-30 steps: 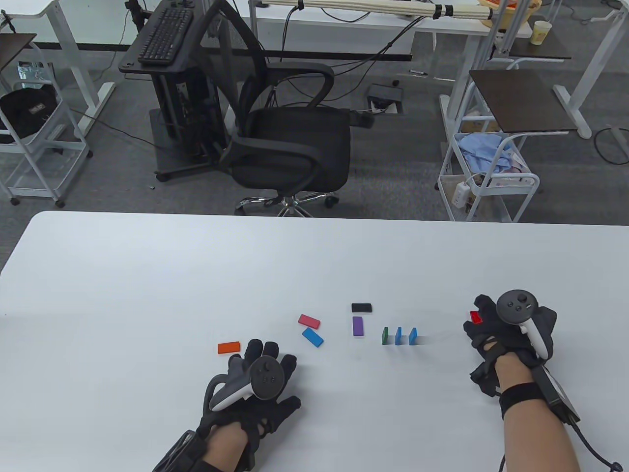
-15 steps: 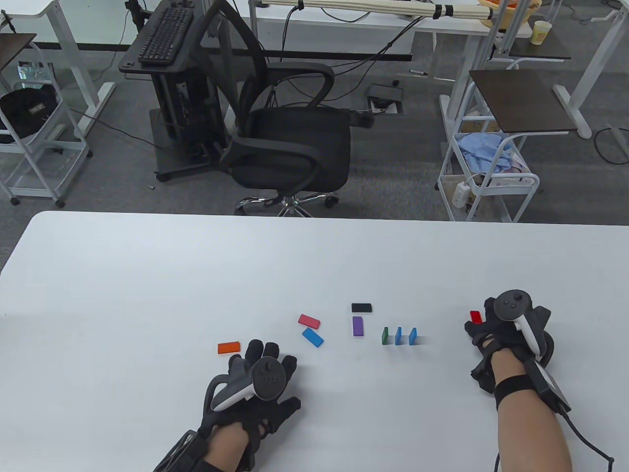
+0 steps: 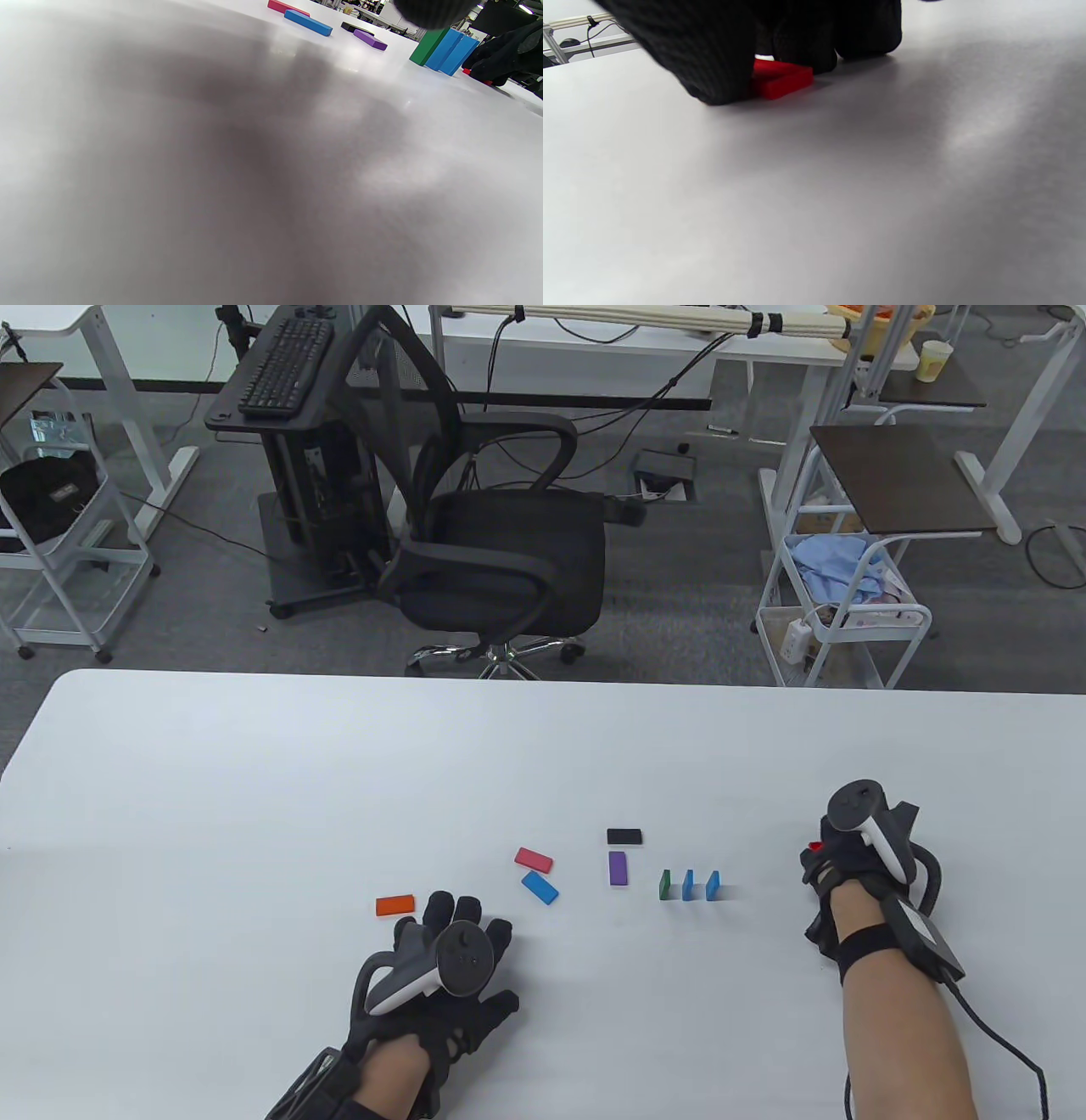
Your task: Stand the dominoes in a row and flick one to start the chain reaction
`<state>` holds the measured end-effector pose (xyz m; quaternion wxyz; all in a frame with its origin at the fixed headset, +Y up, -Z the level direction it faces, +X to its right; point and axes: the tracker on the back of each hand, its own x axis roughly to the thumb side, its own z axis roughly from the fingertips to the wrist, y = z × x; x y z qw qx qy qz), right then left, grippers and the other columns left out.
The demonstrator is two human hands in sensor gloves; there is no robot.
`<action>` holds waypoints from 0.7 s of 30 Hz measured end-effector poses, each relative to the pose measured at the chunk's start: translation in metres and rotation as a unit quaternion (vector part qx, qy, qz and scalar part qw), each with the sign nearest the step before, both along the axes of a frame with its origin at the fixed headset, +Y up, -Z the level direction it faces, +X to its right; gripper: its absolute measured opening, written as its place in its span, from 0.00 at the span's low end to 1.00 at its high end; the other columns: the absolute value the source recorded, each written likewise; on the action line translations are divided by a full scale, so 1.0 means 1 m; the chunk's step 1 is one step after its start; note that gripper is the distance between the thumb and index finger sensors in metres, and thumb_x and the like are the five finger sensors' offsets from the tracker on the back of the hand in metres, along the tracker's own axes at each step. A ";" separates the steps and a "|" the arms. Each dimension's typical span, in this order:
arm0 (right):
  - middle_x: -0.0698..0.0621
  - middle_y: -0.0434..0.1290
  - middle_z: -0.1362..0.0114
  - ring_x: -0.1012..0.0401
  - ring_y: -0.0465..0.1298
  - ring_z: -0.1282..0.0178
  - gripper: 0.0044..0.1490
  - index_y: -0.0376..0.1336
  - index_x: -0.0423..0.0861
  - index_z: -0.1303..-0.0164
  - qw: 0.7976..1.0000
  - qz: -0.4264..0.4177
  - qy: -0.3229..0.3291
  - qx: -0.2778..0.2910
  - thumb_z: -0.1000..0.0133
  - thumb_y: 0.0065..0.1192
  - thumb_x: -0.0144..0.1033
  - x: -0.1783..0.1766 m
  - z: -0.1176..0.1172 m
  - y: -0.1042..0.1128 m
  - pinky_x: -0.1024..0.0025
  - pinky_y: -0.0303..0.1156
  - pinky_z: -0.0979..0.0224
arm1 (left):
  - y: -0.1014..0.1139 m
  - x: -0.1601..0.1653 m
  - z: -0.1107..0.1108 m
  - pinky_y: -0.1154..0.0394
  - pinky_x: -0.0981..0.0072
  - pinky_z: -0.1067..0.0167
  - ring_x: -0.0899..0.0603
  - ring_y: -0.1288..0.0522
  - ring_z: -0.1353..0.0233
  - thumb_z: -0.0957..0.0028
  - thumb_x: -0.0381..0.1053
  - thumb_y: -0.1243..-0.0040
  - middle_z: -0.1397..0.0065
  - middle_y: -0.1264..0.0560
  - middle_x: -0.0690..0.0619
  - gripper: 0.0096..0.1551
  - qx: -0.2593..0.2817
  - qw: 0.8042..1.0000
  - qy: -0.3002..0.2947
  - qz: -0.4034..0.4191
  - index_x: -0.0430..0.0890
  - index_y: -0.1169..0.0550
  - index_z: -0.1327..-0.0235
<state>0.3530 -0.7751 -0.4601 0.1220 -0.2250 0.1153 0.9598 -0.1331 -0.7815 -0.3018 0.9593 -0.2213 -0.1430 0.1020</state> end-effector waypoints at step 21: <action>0.42 0.71 0.36 0.42 0.67 0.35 0.33 0.63 0.49 0.36 0.998 -0.013 0.052 0.036 0.49 0.74 0.43 -0.010 0.018 0.017 0.34 0.46 0.21 | 0.001 0.000 0.000 0.76 0.30 0.32 0.38 0.82 0.23 0.52 0.71 0.55 0.20 0.76 0.50 0.48 0.009 1.000 -0.002 0.008 0.59 0.58 0.24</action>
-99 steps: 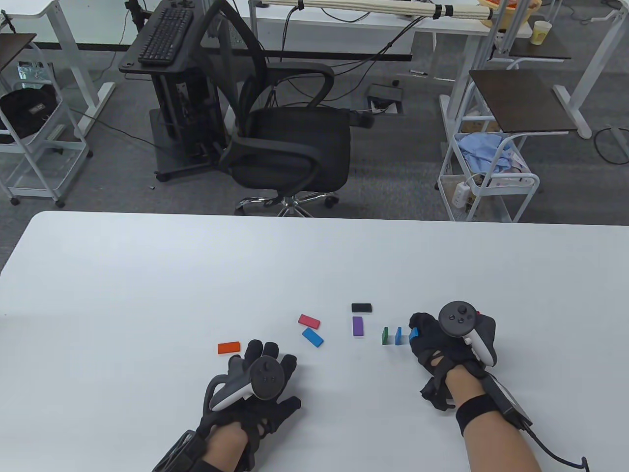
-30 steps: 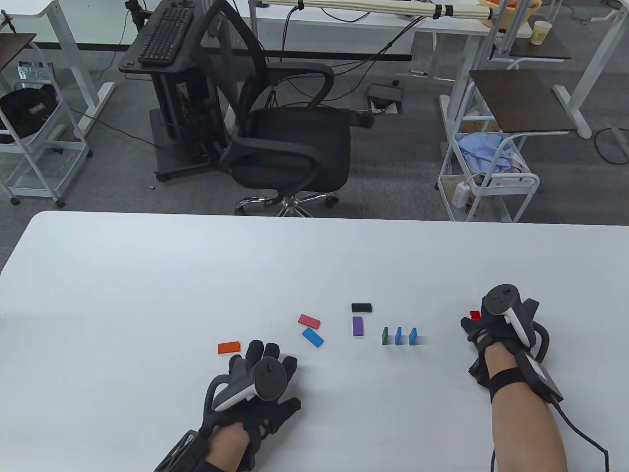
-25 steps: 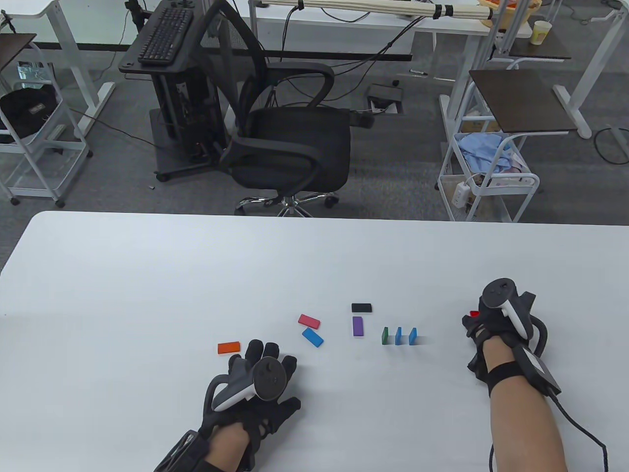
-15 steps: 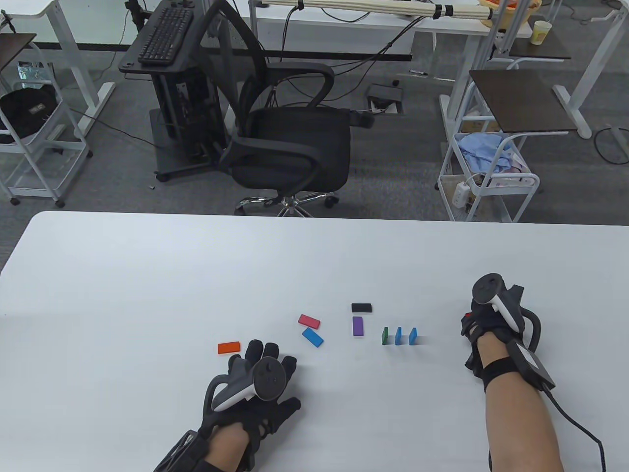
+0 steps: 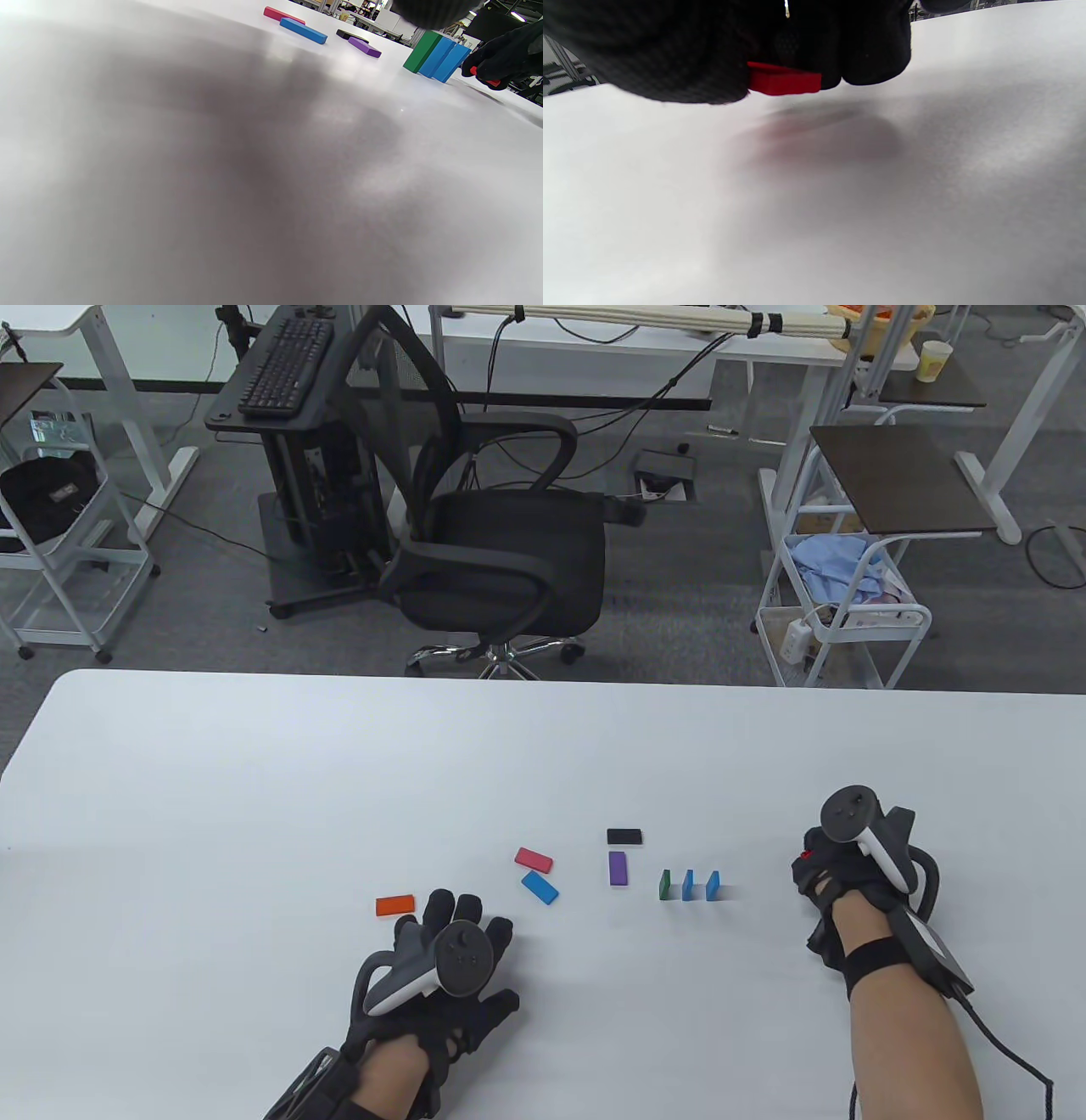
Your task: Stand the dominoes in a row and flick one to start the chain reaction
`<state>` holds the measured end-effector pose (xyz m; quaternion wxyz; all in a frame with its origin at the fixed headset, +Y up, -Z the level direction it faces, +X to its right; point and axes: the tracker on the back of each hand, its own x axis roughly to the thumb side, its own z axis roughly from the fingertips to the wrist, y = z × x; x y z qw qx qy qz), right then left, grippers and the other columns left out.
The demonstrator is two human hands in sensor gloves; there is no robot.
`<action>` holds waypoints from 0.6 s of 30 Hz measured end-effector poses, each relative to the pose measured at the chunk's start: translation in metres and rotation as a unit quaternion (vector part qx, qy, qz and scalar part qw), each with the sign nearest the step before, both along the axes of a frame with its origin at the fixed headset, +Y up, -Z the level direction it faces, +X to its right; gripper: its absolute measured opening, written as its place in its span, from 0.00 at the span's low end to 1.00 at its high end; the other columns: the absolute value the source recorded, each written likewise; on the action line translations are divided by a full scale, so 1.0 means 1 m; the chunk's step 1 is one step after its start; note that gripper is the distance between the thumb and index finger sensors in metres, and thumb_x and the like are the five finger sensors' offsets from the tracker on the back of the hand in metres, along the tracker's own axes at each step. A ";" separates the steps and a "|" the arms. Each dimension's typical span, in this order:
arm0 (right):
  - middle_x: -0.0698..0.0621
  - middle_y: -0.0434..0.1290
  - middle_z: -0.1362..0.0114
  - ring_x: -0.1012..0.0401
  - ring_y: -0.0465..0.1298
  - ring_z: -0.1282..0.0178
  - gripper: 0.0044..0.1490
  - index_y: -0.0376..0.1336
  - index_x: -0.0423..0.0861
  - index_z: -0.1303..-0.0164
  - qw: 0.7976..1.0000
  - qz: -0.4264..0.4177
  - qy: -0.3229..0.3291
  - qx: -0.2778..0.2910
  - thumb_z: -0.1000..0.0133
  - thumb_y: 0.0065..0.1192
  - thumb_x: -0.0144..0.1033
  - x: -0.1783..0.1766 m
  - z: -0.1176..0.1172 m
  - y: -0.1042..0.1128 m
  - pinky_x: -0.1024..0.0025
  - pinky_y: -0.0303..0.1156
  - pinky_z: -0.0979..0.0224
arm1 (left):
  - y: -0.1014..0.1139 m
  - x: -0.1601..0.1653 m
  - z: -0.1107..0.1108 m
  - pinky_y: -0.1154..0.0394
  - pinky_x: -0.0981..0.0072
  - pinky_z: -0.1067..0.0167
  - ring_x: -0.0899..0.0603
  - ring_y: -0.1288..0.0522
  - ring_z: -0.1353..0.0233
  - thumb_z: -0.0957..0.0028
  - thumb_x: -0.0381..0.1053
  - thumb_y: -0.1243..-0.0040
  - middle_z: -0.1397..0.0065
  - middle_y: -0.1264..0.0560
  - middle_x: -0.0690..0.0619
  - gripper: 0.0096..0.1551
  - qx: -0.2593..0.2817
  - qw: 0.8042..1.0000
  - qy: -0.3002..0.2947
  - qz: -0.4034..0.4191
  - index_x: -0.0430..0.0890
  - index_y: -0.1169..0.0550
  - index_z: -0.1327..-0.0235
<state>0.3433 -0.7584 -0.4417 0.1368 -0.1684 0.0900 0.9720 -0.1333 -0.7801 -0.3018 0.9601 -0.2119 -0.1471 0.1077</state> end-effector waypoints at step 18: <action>0.46 0.68 0.28 0.42 0.63 0.25 0.32 0.57 0.51 0.35 0.993 -0.081 0.074 0.053 0.47 0.71 0.35 -0.018 0.039 0.035 0.33 0.42 0.20 | 0.001 -0.002 0.000 0.76 0.30 0.32 0.38 0.82 0.23 0.52 0.71 0.56 0.20 0.76 0.50 0.48 0.003 1.000 -0.002 0.008 0.59 0.58 0.24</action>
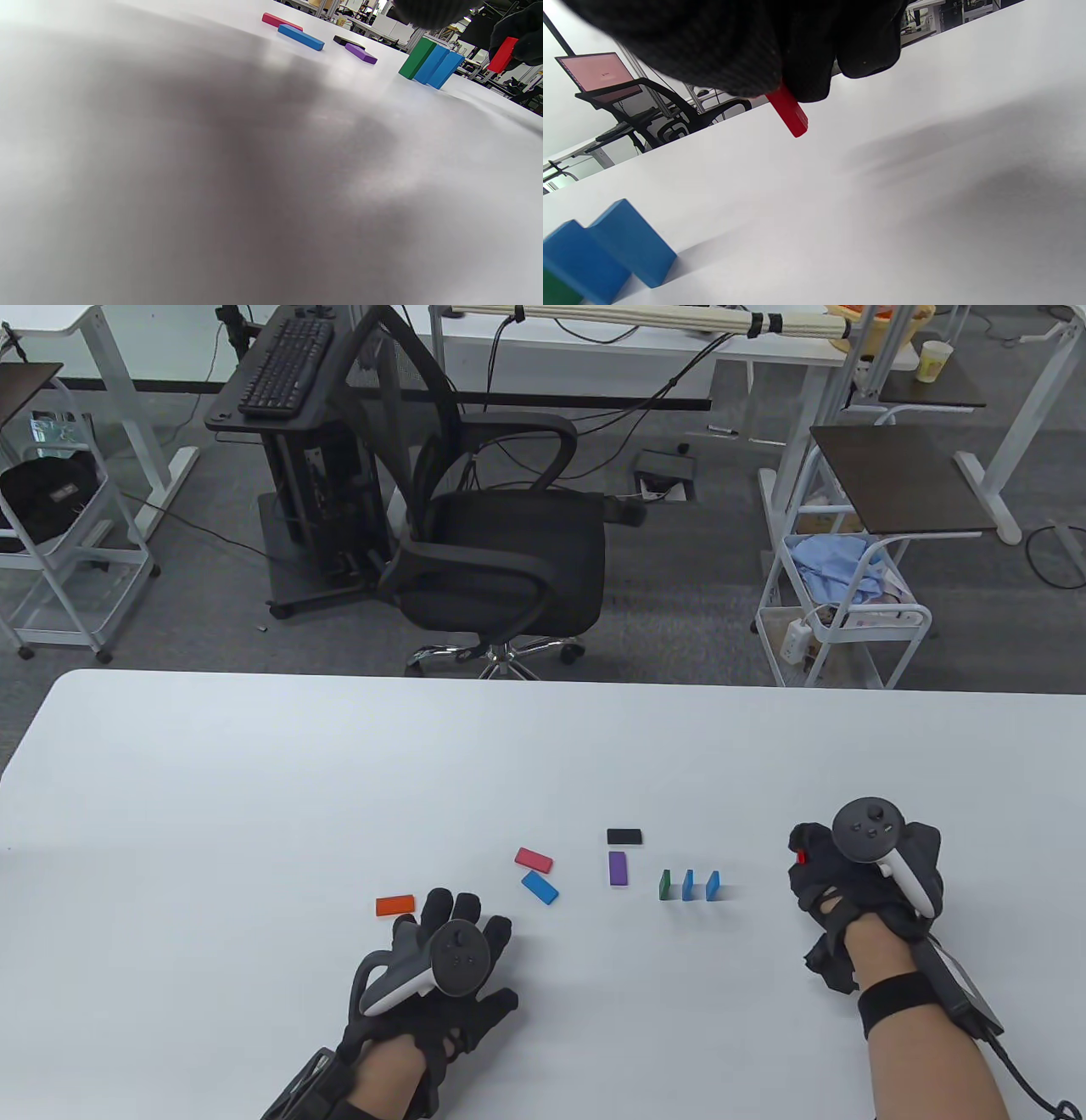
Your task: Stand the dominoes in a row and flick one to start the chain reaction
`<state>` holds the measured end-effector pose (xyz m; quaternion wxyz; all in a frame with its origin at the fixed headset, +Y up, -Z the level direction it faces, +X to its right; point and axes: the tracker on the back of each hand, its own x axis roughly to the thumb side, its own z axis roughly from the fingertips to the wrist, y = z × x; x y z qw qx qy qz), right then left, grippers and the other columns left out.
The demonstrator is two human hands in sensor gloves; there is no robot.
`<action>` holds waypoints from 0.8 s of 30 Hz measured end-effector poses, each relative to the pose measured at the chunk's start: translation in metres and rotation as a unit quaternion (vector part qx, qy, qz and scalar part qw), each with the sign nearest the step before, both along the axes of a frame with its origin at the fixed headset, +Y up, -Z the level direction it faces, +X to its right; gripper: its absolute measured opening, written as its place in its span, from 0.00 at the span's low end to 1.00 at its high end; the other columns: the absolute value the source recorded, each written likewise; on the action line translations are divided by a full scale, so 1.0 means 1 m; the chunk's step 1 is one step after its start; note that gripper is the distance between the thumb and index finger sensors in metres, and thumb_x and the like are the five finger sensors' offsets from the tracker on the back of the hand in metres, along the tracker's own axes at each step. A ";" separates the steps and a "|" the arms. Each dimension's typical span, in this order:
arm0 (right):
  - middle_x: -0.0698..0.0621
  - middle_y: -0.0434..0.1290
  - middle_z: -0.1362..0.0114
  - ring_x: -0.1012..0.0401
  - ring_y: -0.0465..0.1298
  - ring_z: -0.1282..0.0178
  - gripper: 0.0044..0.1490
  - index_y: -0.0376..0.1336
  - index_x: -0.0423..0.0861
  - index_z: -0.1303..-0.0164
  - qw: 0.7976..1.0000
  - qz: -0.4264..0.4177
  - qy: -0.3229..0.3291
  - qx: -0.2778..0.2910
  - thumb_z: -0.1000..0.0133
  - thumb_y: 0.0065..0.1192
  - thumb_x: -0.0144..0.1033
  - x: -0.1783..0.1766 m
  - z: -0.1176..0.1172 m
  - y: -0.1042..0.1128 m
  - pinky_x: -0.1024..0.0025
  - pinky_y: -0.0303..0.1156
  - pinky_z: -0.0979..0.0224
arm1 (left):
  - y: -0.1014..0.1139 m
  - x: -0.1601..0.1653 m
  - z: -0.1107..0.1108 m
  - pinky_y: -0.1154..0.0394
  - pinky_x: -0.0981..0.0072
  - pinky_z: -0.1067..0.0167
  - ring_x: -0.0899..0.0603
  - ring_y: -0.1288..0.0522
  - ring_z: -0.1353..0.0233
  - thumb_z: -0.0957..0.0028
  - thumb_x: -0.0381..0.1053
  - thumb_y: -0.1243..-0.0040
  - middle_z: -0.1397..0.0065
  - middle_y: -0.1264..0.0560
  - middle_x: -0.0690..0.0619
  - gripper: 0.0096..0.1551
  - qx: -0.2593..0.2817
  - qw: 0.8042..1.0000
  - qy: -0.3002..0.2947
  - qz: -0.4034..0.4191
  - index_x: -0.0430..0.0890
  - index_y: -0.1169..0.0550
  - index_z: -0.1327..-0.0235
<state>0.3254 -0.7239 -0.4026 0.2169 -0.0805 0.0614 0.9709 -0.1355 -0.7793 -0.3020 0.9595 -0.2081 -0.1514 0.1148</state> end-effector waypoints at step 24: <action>0.45 0.67 0.27 0.42 0.63 0.26 0.33 0.56 0.51 0.34 0.997 -0.058 0.042 -0.029 0.46 0.70 0.34 -0.036 0.000 -0.034 0.33 0.42 0.20 | 0.000 -0.003 0.000 0.76 0.30 0.32 0.38 0.82 0.23 0.52 0.71 0.56 0.20 0.76 0.50 0.48 -0.005 1.000 0.003 0.003 0.59 0.58 0.24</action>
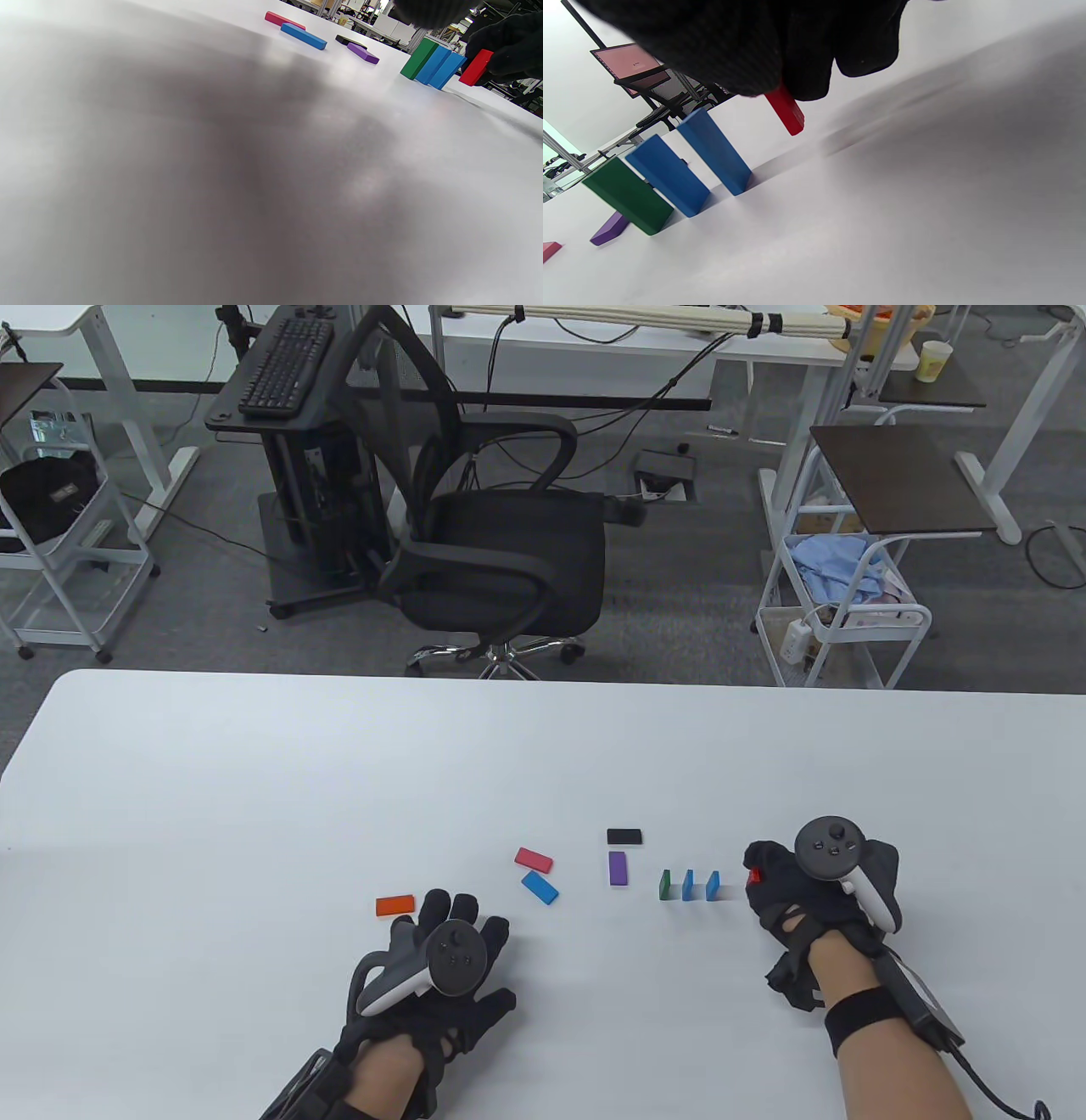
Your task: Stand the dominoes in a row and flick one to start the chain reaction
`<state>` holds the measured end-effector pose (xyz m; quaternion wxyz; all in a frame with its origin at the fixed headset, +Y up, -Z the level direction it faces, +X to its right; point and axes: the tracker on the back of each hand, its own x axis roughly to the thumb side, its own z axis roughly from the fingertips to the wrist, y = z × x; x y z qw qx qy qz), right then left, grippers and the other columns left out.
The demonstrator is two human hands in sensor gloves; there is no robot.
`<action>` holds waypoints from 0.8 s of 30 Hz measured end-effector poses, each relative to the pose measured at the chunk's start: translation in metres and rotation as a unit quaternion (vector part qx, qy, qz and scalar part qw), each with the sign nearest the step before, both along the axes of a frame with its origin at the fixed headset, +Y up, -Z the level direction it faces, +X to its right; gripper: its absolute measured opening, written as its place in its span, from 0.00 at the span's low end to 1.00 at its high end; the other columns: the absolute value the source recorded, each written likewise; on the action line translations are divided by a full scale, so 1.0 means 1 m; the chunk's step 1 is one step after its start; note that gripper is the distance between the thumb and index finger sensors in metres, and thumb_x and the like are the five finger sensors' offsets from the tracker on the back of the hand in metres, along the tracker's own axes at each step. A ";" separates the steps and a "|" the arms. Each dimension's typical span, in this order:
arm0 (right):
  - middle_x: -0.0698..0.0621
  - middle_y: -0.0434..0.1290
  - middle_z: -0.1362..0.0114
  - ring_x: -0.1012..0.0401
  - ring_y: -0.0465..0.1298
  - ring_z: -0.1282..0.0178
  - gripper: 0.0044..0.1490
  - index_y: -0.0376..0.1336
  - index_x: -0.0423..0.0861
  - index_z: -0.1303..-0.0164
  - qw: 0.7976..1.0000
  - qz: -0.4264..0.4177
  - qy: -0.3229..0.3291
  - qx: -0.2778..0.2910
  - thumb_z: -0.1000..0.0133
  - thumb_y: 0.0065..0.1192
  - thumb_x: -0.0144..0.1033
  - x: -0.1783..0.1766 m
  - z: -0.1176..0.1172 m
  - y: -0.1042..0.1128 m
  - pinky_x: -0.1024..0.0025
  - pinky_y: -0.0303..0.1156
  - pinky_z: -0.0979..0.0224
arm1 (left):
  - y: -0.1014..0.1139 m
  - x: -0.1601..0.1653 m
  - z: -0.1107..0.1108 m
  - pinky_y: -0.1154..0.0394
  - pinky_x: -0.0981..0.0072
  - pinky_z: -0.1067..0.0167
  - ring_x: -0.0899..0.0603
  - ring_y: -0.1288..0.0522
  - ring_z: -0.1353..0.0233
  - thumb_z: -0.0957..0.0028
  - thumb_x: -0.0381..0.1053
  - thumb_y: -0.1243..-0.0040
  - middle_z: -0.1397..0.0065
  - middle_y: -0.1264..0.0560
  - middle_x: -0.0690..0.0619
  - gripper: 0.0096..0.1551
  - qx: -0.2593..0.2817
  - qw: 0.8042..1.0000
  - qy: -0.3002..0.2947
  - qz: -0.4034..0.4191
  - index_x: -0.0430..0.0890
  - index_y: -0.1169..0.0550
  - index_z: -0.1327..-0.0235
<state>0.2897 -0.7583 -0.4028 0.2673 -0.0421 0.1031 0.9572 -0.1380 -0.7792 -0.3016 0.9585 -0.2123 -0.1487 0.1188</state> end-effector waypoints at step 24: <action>0.44 0.68 0.28 0.44 0.62 0.25 0.33 0.55 0.50 0.34 1.000 -0.020 0.006 -0.018 0.46 0.70 0.35 -0.007 -0.006 -0.016 0.33 0.43 0.20 | 0.000 0.001 0.000 0.76 0.29 0.33 0.38 0.82 0.23 0.52 0.71 0.56 0.20 0.76 0.50 0.48 -0.003 1.000 -0.002 -0.004 0.59 0.58 0.24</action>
